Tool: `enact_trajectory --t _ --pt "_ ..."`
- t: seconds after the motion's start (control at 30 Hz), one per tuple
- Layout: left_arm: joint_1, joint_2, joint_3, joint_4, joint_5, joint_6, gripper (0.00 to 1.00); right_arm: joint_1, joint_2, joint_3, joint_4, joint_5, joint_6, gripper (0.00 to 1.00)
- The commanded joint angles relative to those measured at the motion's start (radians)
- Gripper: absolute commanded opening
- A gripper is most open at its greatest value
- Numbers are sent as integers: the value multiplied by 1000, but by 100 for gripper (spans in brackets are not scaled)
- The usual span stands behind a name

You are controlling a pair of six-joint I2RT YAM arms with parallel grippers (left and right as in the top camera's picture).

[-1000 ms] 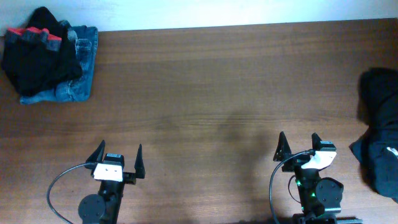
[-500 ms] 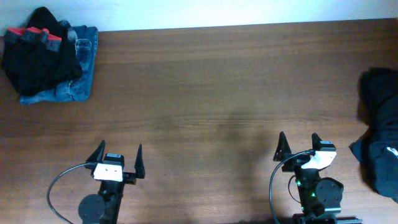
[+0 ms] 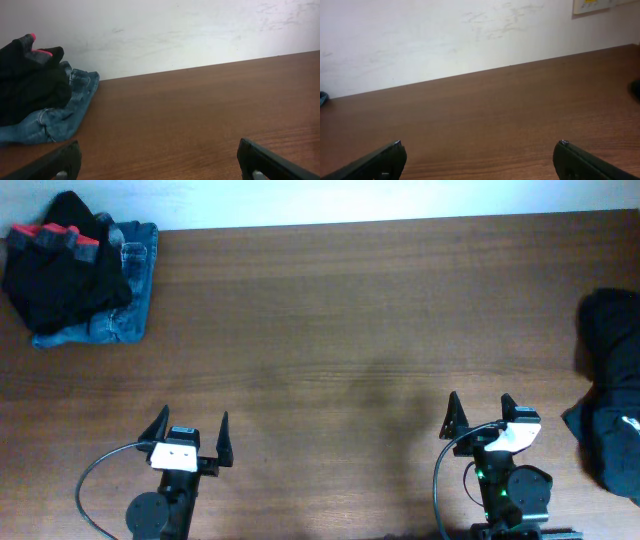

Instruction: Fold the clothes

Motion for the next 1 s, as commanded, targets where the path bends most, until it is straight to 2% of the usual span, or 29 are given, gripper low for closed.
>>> enact_trajectory --t 0.0,0.97 --pt "3 -12 -9 -1 -6 13 99 -7 -10 -5 -5 -6 -8 99" --pt "3 -13 -9 -1 -6 13 99 -8 -10 -5 -5 -6 -8 99"
